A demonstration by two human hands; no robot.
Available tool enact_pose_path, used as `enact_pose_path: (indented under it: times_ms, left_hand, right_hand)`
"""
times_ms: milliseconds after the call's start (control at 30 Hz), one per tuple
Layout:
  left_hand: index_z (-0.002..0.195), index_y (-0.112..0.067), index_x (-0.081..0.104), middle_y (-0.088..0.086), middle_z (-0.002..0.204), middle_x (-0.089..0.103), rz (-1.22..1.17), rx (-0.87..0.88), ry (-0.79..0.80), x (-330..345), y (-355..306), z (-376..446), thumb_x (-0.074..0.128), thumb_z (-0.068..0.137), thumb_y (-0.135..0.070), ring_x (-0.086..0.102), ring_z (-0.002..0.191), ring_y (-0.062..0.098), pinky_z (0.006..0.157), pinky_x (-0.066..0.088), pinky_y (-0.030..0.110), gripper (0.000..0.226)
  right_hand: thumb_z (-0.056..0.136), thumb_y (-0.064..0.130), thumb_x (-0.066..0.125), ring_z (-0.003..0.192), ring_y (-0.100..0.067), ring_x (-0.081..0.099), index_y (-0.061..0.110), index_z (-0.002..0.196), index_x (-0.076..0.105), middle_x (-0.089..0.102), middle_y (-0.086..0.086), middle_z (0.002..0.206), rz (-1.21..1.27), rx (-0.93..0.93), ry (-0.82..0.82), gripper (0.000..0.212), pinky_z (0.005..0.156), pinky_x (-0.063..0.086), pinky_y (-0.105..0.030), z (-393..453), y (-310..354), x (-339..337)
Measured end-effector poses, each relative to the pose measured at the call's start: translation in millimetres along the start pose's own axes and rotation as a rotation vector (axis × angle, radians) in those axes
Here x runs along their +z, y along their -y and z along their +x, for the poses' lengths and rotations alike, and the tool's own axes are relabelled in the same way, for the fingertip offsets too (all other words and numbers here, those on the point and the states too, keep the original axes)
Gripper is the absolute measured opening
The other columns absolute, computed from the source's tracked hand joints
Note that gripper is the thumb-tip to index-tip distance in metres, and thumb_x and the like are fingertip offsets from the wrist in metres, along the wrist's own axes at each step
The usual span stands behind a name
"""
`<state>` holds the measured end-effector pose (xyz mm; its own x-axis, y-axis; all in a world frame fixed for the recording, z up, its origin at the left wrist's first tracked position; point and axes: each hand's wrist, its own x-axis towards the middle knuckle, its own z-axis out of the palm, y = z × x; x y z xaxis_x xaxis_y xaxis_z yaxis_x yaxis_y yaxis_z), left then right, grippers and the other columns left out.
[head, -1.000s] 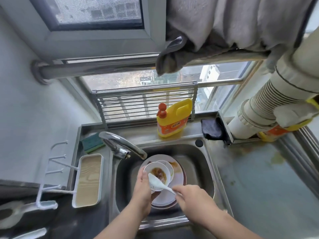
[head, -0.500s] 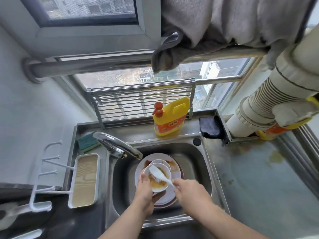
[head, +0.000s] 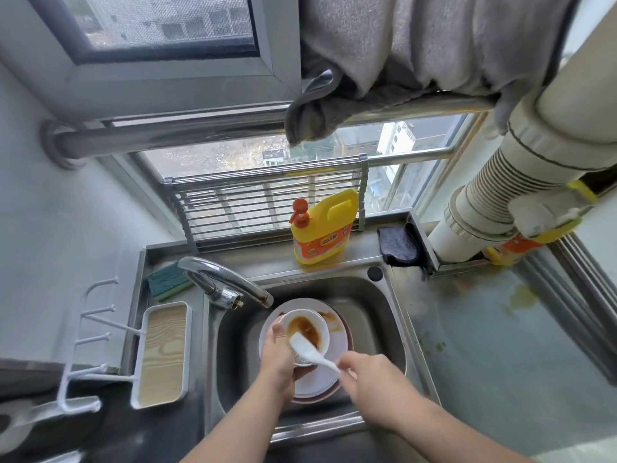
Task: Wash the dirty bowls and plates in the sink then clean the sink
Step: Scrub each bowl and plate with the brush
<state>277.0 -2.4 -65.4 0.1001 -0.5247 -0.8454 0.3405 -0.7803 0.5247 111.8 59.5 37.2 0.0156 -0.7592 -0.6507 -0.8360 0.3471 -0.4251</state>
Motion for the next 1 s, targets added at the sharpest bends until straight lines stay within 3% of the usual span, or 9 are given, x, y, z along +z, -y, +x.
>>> enact_pose_path:
  times_ms: [100, 200, 300, 467, 567, 633, 733, 833, 1000]
  left_hand:
    - [0.144, -0.029, 0.048, 0.021, 0.12, 0.07, -0.033, -0.062, 0.022, 2.7, 8.8, -5.8, 0.033, 0.109, -0.06, 0.071, 0.104, 0.041, 0.071, 0.064, 0.05, 0.05]
    - [0.14, -0.026, 0.051, 0.022, 0.116, 0.074, -0.049, -0.067, 0.04, 3.4, 6.5, -7.0, 0.032, 0.108, -0.063, 0.072, 0.105, 0.041, 0.084, 0.063, 0.056, 0.053]
    - [0.14, -0.035, 0.047, 0.018, 0.117, 0.07, -0.004, -0.009, 0.014, 2.9, -3.9, -0.9, 0.034, 0.11, -0.056, 0.069, 0.104, 0.041, 0.091, 0.059, 0.063, 0.039]
    - [0.147, -0.022, 0.049, 0.023, 0.116, 0.074, -0.023, -0.124, 0.044, 6.8, 10.5, -5.4, 0.032, 0.106, -0.067, 0.074, 0.102, 0.041, 0.066, 0.064, 0.046, 0.063]
    - [0.148, -0.026, 0.049, 0.02, 0.111, 0.077, -0.011, -0.116, 0.048, 4.4, 11.6, -1.0, 0.031, 0.106, -0.068, 0.076, 0.099, 0.038, 0.067, 0.064, 0.045, 0.063]
    - [0.147, -0.029, 0.049, 0.019, 0.116, 0.075, 0.053, -0.08, 0.035, 1.8, 4.1, 5.9, 0.031, 0.106, -0.068, 0.073, 0.102, 0.039, 0.068, 0.063, 0.046, 0.06]
    - [0.144, -0.03, 0.048, 0.018, 0.119, 0.07, 0.097, -0.069, 0.028, 1.7, -1.2, 6.8, 0.032, 0.107, -0.066, 0.071, 0.101, 0.04, 0.062, 0.062, 0.047, 0.054]
    - [0.146, -0.023, 0.05, 0.022, 0.117, 0.074, 0.049, -0.129, 0.055, 4.0, 7.4, 1.9, 0.032, 0.104, -0.071, 0.074, 0.102, 0.04, 0.062, 0.063, 0.045, 0.066]
    - [0.146, -0.025, 0.052, 0.018, 0.113, 0.077, 0.101, -0.12, 0.078, -0.5, 1.4, 9.3, 0.03, 0.104, -0.071, 0.074, 0.1, 0.037, 0.065, 0.063, 0.042, 0.066]
  right_hand:
    - [0.103, 0.039, 0.052, 0.076, -0.012, 0.059, 0.033, 0.111, 0.064, 0.068, 0.004, 0.104, 0.188, 0.001, 0.022, 0.015, 0.065, 0.047, -0.025, 5.0, 14.1, 0.0]
    - [0.106, 0.043, 0.044, 0.086, -0.027, 0.063, 0.032, 0.113, 0.059, 0.068, -0.002, 0.1, -0.013, 0.01, -0.084, 0.02, 0.07, 0.05, -0.035, 15.3, 7.8, -6.8]
    - [0.108, 0.044, 0.038, 0.087, -0.034, 0.06, 0.03, 0.113, 0.052, 0.063, -0.005, 0.096, -0.124, 0.038, -0.053, 0.021, 0.073, 0.051, -0.04, 1.2, -0.6, -6.7]
    - [0.104, 0.039, 0.048, 0.085, -0.02, 0.063, 0.033, 0.112, 0.062, 0.069, 0.0, 0.106, 0.163, 0.012, -0.038, 0.018, 0.075, 0.051, -0.034, -2.7, 22.7, 1.7]
    - [0.108, 0.034, 0.039, 0.087, -0.033, 0.063, 0.031, 0.115, 0.055, 0.069, -0.008, 0.103, -0.144, 0.02, -0.133, 0.018, 0.071, 0.051, -0.038, 7.9, 15.4, -4.4]
    - [0.108, 0.026, 0.036, 0.081, -0.036, 0.056, 0.029, 0.116, 0.051, 0.065, -0.01, 0.098, -0.293, 0.036, -0.093, 0.017, 0.067, 0.049, -0.039, 3.6, 7.9, -3.2]
    - [0.104, 0.031, 0.041, 0.085, -0.031, 0.058, 0.03, 0.113, 0.055, 0.066, -0.007, 0.104, -0.097, 0.034, -0.014, 0.017, 0.073, 0.05, -0.036, -7.7, 18.2, -1.7]
    - [0.103, 0.036, 0.049, 0.091, -0.023, 0.061, 0.032, 0.117, 0.064, 0.069, -0.003, 0.115, 0.129, 0.041, -0.009, 0.021, 0.078, 0.05, -0.031, -2.8, 33.4, -9.1]
    - [0.103, 0.026, 0.041, 0.09, -0.035, 0.063, 0.03, 0.107, 0.05, 0.062, -0.005, 0.096, -0.267, 0.079, -0.068, 0.01, 0.067, 0.048, -0.037, 5.2, 16.3, -11.7]
